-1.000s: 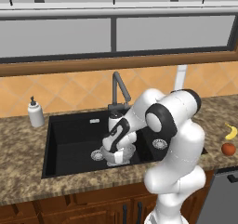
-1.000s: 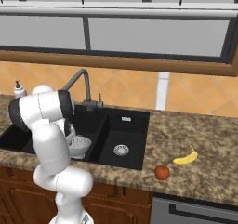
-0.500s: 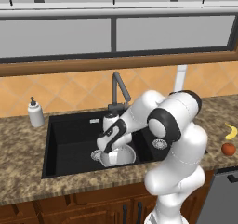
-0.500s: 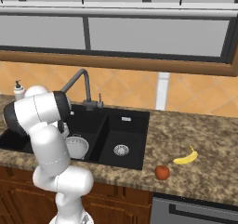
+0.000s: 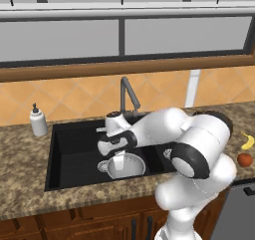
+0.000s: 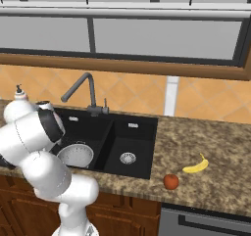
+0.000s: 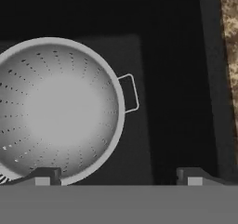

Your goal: Put the colander in the sink, put the banana, orange in the colander, and turn on the sink faucet and pour water over the colander.

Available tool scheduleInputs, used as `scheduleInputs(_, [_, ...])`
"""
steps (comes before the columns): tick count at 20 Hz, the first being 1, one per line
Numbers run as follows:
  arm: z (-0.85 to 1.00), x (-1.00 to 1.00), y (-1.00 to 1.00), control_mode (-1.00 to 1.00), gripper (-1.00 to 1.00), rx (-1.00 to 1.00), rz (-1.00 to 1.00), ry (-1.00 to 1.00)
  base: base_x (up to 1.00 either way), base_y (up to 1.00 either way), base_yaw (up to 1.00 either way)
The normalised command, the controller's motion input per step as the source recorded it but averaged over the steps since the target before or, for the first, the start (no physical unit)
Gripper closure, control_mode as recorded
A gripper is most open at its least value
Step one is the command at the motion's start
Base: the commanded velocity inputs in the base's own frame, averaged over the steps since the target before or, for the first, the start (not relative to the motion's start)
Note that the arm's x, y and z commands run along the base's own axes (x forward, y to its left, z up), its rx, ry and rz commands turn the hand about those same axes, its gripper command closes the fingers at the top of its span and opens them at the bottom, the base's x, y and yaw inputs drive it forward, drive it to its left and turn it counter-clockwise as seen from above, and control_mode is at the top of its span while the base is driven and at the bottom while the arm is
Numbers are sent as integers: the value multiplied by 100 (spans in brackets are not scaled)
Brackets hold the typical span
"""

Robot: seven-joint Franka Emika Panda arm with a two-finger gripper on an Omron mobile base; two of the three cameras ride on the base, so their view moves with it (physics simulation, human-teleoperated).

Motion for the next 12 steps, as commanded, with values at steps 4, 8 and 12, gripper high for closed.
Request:
scheduleInputs(4, [52, -64, 0, -100, -100, -15, 29, 0, 0, 0, 0])
scheduleInputs(8, [54, -72, -7, -100, -100, -19, 37, -4, 0, 0, 0])
scheduleInputs(12, [58, -61, -30, -100, -100, -13, 29, 0, 0, 0, 0])
